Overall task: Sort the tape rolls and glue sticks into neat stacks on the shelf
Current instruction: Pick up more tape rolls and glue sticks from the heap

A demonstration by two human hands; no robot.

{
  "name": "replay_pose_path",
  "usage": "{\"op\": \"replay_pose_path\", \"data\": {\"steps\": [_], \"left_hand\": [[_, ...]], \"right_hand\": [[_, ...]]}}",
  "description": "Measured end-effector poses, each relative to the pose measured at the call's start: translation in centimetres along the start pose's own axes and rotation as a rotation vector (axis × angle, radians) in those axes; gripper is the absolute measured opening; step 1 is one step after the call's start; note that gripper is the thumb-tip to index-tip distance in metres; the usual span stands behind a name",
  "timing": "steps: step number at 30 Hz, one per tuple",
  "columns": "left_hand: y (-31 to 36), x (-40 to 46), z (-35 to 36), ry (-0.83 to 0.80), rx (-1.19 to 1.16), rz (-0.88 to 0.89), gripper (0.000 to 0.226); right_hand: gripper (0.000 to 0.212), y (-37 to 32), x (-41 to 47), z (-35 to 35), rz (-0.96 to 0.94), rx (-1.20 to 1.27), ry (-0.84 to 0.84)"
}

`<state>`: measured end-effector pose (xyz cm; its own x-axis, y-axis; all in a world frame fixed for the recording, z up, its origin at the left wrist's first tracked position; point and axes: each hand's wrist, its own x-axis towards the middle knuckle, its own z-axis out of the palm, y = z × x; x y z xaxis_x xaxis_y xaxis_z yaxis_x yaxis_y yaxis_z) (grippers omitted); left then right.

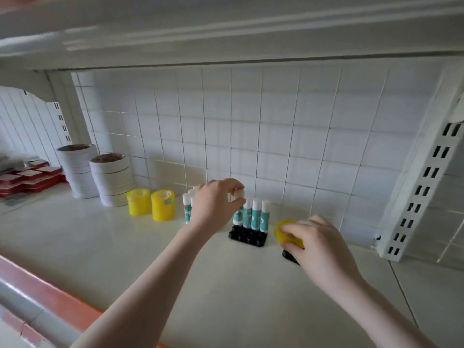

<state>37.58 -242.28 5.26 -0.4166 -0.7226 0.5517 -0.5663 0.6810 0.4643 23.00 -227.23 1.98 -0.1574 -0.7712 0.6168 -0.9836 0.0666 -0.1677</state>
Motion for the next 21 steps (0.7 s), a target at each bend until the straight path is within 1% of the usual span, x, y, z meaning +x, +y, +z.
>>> {"op": "replay_pose_path", "data": {"steps": [3,5,15,21], "left_hand": [[-0.9,0.3,1.4,-0.015,0.054,0.016,0.023],[-1.5,0.3,2.3,-0.007,0.050,0.031,0.023],[-3.1,0.1,4.3,0.106,-0.007,0.042,0.024],[-3.5,0.1,4.6,0.126,0.044,0.090,0.030]], "right_hand": [[0.026,-0.2,0.1,0.7,-0.008,-0.016,0.006],[0.028,-0.3,-0.1,1.3,-0.001,-0.015,0.000],[0.029,0.0,-0.6,3.0,0.007,-0.015,-0.007],[0.031,0.0,-0.7,3.1,-0.020,-0.028,0.008]]}}
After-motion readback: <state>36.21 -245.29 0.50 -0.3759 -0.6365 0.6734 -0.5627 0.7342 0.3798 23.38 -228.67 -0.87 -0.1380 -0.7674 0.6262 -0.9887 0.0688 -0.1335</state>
